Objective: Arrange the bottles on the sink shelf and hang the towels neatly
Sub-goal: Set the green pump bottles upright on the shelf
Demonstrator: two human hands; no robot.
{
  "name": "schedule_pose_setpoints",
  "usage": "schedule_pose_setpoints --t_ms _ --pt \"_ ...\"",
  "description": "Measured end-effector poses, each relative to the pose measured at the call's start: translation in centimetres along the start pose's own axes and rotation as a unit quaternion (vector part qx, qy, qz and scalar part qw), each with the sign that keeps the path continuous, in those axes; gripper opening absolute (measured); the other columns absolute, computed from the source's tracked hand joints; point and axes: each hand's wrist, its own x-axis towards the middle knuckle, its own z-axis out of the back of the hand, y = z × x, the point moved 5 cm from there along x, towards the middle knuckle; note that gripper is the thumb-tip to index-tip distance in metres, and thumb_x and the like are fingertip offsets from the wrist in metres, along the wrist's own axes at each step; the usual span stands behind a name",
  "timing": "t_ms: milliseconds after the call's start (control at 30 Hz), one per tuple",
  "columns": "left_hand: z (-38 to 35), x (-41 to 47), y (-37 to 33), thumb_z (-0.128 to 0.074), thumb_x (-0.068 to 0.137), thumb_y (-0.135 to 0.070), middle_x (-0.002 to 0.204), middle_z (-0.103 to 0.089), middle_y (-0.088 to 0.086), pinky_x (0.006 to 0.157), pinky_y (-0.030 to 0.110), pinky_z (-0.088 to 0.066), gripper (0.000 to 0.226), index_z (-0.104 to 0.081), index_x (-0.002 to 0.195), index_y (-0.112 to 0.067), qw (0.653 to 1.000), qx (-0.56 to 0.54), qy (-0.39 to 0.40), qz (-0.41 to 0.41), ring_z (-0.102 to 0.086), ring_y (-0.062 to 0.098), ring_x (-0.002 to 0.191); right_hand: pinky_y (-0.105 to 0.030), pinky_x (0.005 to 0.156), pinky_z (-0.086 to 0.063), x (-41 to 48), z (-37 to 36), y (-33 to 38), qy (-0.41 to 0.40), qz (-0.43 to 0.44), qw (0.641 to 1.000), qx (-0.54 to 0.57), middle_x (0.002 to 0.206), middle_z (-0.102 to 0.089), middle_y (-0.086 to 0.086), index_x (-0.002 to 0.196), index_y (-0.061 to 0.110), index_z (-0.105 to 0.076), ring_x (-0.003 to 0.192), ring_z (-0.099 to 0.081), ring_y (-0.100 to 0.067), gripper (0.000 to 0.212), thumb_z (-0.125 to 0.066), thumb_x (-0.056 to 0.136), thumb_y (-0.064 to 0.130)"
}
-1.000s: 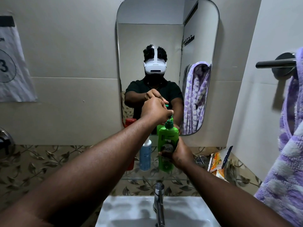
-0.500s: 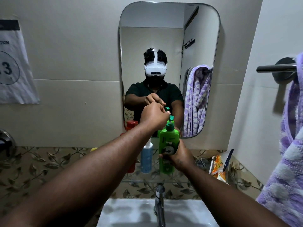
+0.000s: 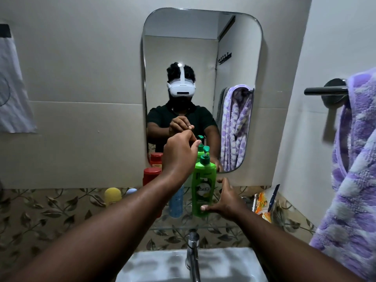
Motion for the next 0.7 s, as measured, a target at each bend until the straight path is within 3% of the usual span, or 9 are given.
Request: schedule_pose_setpoints --t_ms 100,167,367,467,567,600,667,700 --pt "-0.1 -1.3 -1.0 -0.074 0.093 -0.026 0.081 -0.065 -0.003 0.064 0.038 -0.056 0.016 -0.064 0.084 -0.017 0.998 -0.020 -0.005 -0.058 -0.062 0.013 0.074 -0.049 0.103 -0.050 -1.4 0.7 -0.1 -0.019 -0.025 0.995 -0.095 0.160 -0.033 -0.010 0.152 0.027 -0.016 0.142 -0.042 -0.035 0.125 -0.094 0.057 0.050" --pt "-0.3 -2.4 -1.7 -0.074 0.093 -0.024 0.080 -0.062 -0.003 0.064 0.041 -0.055 0.016 -0.063 0.084 -0.017 0.994 -0.031 0.005 -0.102 -0.059 0.013 0.073 -0.046 0.101 -0.051 -2.2 1.2 -0.2 -0.052 -0.033 0.990 -0.125 0.158 -0.036 -0.010 0.153 0.025 -0.019 0.140 -0.044 -0.034 0.118 -0.091 0.063 0.049" --pt "-1.9 -6.3 -4.2 -0.076 0.087 -0.023 0.078 -0.066 0.000 0.061 0.039 -0.047 0.017 -0.062 0.081 -0.018 0.973 -0.092 0.065 -0.202 -0.060 0.022 0.072 -0.037 0.078 -0.048 -6.5 3.9 0.6 -0.197 -0.011 0.971 -0.132 0.125 -0.054 -0.007 0.124 0.022 -0.038 0.112 -0.057 -0.032 0.059 -0.073 0.079 0.040" --pt "-4.0 -8.4 -5.4 -0.075 0.085 -0.022 0.074 -0.065 -0.002 0.060 0.039 -0.049 0.014 -0.061 0.080 -0.020 0.958 -0.143 0.126 -0.214 -0.061 0.023 0.070 -0.039 0.073 -0.050 -9.8 5.3 0.8 -0.258 -0.022 0.963 -0.078 0.108 -0.059 0.001 0.107 0.028 -0.044 0.099 -0.061 -0.027 0.034 -0.058 0.079 0.042" --pt "-5.7 -10.4 -7.6 -0.071 0.086 -0.025 0.077 -0.068 -0.004 0.064 0.038 -0.051 0.007 -0.065 0.085 -0.022 0.941 -0.192 0.185 -0.206 -0.064 0.021 0.072 -0.040 0.082 -0.053 -13.3 6.6 0.5 -0.290 -0.055 0.955 -0.021 0.108 -0.066 -0.001 0.110 0.026 -0.053 0.100 -0.064 -0.026 0.046 -0.036 0.081 0.058" --pt "-5.9 -10.9 -8.7 -0.071 0.086 -0.025 0.079 -0.070 -0.006 0.065 0.034 -0.050 0.004 -0.068 0.088 -0.024 0.936 -0.213 0.199 -0.196 -0.065 0.019 0.074 -0.035 0.081 -0.054 -14.4 7.0 0.2 -0.296 -0.063 0.953 -0.010 0.105 -0.067 0.001 0.110 0.025 -0.055 0.099 -0.065 -0.024 0.042 -0.039 0.085 0.055" --pt "-6.1 -11.7 -11.0 -0.071 0.087 -0.022 0.082 -0.072 -0.009 0.065 0.026 -0.046 0.008 -0.073 0.095 -0.026 0.924 -0.261 0.222 -0.171 -0.064 0.013 0.074 -0.014 0.065 -0.043 -16.8 8.3 -0.5 -0.324 -0.091 0.942 -0.004 0.092 -0.064 0.009 0.101 0.027 -0.056 0.089 -0.064 -0.017 0.010 -0.053 0.096 0.035" --pt "-6.2 -11.9 -12.3 -0.069 0.089 -0.024 0.083 -0.072 -0.010 0.066 0.025 -0.048 0.011 -0.074 0.098 -0.026 0.915 -0.288 0.235 -0.158 -0.064 0.010 0.074 -0.012 0.060 -0.041 -18.0 9.1 -0.8 -0.333 -0.100 0.937 0.003 0.088 -0.062 0.012 0.098 0.029 -0.056 0.087 -0.063 -0.015 0.004 -0.058 0.096 0.027"
